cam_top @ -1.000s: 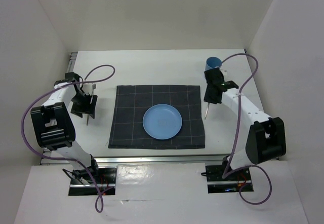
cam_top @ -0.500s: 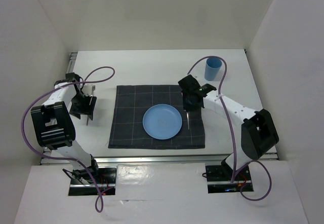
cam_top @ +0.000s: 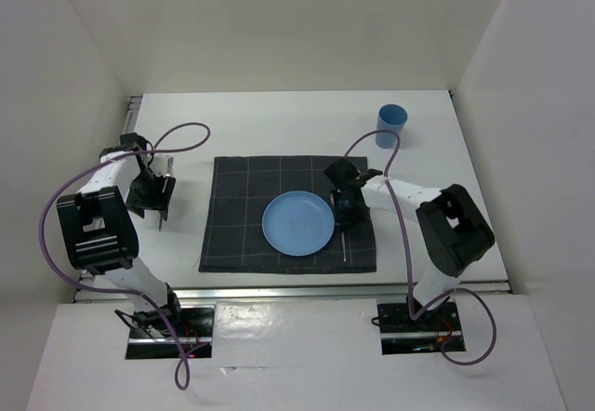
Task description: Set the dinner table for one person
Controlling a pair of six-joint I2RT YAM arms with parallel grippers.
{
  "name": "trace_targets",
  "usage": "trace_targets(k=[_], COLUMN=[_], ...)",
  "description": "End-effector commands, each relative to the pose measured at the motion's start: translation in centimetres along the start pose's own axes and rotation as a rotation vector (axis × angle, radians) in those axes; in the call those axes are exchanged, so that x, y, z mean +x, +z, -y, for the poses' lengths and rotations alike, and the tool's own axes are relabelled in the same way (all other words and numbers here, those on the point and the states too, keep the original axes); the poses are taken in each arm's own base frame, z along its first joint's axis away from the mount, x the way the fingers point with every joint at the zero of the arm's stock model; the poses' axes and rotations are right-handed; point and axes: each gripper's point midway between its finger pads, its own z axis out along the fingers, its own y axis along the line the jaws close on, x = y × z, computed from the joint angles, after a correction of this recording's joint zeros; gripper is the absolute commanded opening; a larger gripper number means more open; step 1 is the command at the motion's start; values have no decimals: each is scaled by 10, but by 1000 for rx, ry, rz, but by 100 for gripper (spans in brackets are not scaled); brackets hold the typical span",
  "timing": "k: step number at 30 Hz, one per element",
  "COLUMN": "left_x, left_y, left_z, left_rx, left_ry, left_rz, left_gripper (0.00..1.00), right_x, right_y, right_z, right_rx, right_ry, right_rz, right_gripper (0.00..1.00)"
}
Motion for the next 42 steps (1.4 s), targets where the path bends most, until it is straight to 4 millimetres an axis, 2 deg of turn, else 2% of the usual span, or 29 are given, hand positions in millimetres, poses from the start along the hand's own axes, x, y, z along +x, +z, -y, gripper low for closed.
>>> trace_targets(k=[1, 3, 4, 6, 7, 8, 11, 13, 14, 16, 19, 22, 27, 30, 31, 33, 34, 37, 38, 42], left_x=[1, 1, 3, 1, 0, 0, -2, -16, -20, -31, -42, -48, -42, -39, -36, -36, -38, -32, -33, -29], left_y=[-3, -3, -1, -1, -1, -1, 3, 1, 2, 8, 18, 28, 49, 59, 67, 72, 74, 83, 83, 87], left_z=[-5, -7, -9, -11, -14, -14, -12, -13, -12, -16, -18, -8, -4, -3, -2, 1, 0, 6, 9, 17], left_rx=[-21, -30, -43, -55, -70, -70, -52, -41, -30, -27, -5, 34, 24, 31, 39, 52, 52, 83, 99, 138], left_ry=[15, 24, 23, 23, 22, 22, 34, 34, 34, 34, 25, 44, 57, 48, 49, 38, 38, 27, 26, 22], left_rz=[15, 12, 7, 14, 18, 18, 22, 45, 50, 42, 15, -7, -73, -97, -120, -131, -131, -164, -159, -165], left_gripper=[72, 72, 72, 72, 72, 72, 72, 72, 72, 72, 72, 71, 68, 60, 48, 35, 25, 12, 0, 0], right_x=[-10, -10, -9, -9, -9, -10, -15, -25, -23, -33, -34, -38, -42, -51, -49, -53, -53, -61, -61, -60], right_y=[6, 6, 7, 4, 1, 0, -18, -30, -37, -48, -57, -66, -72, -77, -77, -80, -77, -83, -83, -83], right_z=[-8, -8, -8, -8, -5, -3, 5, 7, 11, 11, 18, 19, 21, 21, 23, 23, 25, 23, 23, 25], right_rx=[-28, -28, -22, -16, 5, 19, 52, 67, 79, 83, 115, 112, 117, 124, 130, 134, 147, 144, 144, 157], right_ry=[32, 32, 31, 30, 41, 40, 66, 81, 90, 95, 106, 110, 115, 112, 109, 102, 100, 105, 105, 104], right_rz=[44, 44, 34, 25, 20, 18, 57, 98, 101, 137, 155, 177, 206, 236, 227, 241, 239, 262, 262, 260], right_gripper=[0, 2, 16, 27, 45, 53, 63, 65, 65, 65, 65, 65, 65, 65, 65, 65, 65, 66, 66, 66])
